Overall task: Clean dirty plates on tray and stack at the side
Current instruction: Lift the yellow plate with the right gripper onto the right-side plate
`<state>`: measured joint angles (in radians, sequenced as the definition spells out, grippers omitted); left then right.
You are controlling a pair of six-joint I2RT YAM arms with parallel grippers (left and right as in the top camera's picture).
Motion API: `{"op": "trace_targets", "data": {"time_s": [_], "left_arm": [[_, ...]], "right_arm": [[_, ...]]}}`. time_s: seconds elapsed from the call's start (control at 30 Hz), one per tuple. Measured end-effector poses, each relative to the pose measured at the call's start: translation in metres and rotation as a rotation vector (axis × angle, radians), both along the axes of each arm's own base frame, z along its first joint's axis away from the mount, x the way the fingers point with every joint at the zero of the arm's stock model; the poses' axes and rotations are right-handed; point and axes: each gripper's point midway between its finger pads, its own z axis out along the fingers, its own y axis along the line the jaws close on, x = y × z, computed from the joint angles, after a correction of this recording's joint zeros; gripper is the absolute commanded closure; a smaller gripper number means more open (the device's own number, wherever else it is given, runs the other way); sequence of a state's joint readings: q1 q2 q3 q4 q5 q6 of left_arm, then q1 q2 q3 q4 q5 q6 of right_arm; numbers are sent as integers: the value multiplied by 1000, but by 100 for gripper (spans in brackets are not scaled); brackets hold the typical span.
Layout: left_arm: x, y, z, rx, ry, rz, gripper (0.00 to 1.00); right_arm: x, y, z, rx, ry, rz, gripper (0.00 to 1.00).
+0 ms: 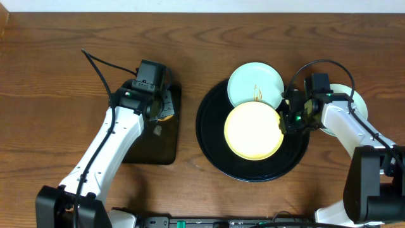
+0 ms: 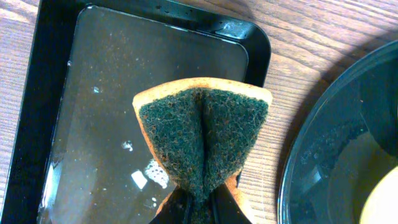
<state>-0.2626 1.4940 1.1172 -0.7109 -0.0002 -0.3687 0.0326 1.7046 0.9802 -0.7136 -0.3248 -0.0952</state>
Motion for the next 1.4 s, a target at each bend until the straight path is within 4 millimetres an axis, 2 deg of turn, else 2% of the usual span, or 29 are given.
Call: {"op": "trace_targets", "data": {"time_s": [0.2, 0.3, 0.37, 0.43, 0.67, 0.93, 1.4], "left_arm": [[0, 0, 0, 0, 0, 0, 93], [0, 0, 0, 0, 0, 0, 93], [0, 0, 0, 0, 0, 0, 92], [0, 0, 0, 0, 0, 0, 93], [0, 0, 0, 0, 0, 0, 93], [0, 0, 0, 0, 0, 0, 92], [0, 0, 0, 0, 0, 0, 93]], "right_arm": [[12, 12, 9, 71, -65, 27, 99], [22, 14, 25, 82, -144, 44, 99], [30, 15, 45, 86, -229, 55, 99], [39, 16, 75, 85, -344, 65, 99], [48, 3, 137, -32, -584, 74, 99], [43, 1, 170, -251, -714, 80, 99], [27, 39, 200, -628, -878, 201, 99]]}}
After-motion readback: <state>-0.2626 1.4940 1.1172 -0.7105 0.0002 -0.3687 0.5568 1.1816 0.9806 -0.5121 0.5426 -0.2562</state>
